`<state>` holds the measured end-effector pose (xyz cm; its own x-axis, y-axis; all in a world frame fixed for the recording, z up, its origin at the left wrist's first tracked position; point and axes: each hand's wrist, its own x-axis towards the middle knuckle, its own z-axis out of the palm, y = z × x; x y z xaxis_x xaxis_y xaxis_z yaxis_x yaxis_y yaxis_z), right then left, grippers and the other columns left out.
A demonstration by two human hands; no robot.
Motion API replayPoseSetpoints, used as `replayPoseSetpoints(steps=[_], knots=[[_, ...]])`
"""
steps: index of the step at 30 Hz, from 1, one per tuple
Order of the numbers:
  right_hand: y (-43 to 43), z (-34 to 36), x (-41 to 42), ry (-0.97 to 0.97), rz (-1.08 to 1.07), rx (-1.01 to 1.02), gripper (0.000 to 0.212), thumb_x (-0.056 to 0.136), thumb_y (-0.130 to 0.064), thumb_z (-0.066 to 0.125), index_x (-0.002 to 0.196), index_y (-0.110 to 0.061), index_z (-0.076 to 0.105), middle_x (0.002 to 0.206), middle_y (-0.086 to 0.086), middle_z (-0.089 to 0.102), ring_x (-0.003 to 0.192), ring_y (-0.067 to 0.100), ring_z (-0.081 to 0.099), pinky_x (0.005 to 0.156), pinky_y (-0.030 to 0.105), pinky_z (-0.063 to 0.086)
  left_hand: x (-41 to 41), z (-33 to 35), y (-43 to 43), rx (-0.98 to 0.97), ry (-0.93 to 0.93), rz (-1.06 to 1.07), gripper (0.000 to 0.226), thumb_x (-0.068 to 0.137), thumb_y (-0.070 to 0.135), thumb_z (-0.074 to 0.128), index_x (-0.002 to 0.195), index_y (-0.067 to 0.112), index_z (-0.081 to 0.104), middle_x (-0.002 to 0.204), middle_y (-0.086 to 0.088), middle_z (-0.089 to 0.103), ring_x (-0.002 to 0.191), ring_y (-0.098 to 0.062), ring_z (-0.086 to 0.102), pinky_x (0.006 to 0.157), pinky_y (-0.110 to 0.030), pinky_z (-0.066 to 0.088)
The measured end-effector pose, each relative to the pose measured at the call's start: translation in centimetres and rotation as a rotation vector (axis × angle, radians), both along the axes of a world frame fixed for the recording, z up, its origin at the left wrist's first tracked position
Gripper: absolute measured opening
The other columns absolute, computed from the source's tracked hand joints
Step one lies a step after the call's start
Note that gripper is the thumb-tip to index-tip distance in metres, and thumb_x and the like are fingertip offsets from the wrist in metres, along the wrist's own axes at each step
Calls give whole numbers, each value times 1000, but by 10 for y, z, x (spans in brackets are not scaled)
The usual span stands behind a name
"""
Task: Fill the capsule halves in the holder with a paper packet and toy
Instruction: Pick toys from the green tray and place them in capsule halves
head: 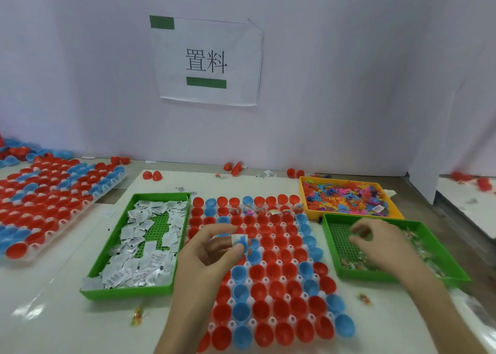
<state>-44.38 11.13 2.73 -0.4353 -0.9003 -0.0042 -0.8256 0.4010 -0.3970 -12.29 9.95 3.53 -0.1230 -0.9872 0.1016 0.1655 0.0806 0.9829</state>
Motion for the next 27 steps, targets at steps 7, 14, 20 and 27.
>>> replayPoseSetpoints(steps=[7, 14, 20, 27], knots=[[-2, -25, -37, -26, -1, 202, 21, 80, -16, 80, 78, -31, 67, 80, -8, 69, 74, 6, 64, 71, 30, 56, -10, -7, 4, 37, 130, 31, 32, 65, 20, 82, 94, 29, 75, 89, -13, 77, 88, -29, 75, 72, -23, 59], [1, 9, -7, -235, 53, -292, 29, 80, -7, 81, 81, -35, 73, 73, -7, 70, 72, 10, 65, 64, 24, 49, -25, -3, 2, 28, 102, 53, 35, 57, 27, 90, 90, 28, 76, 87, -8, 75, 84, -32, 75, 71, -28, 59], [8, 52, 84, -763, 359, -498, 19, 70, -16, 83, 75, -33, 75, 83, -8, 75, 74, 9, 73, 69, 14, 56, -35, 8, 5, -10, 40, -42, 34, 63, 19, 93, 87, 31, 74, 83, -8, 75, 74, -22, 74, 66, -24, 57], [7, 40, 125, -1013, 451, -518, 26, 77, 3, 79, 74, -23, 72, 77, -1, 70, 74, 12, 70, 70, 21, 55, -37, 5, 6, -75, 54, 36, 27, 59, 21, 83, 84, 27, 73, 78, 2, 70, 68, -21, 73, 63, -22, 57]])
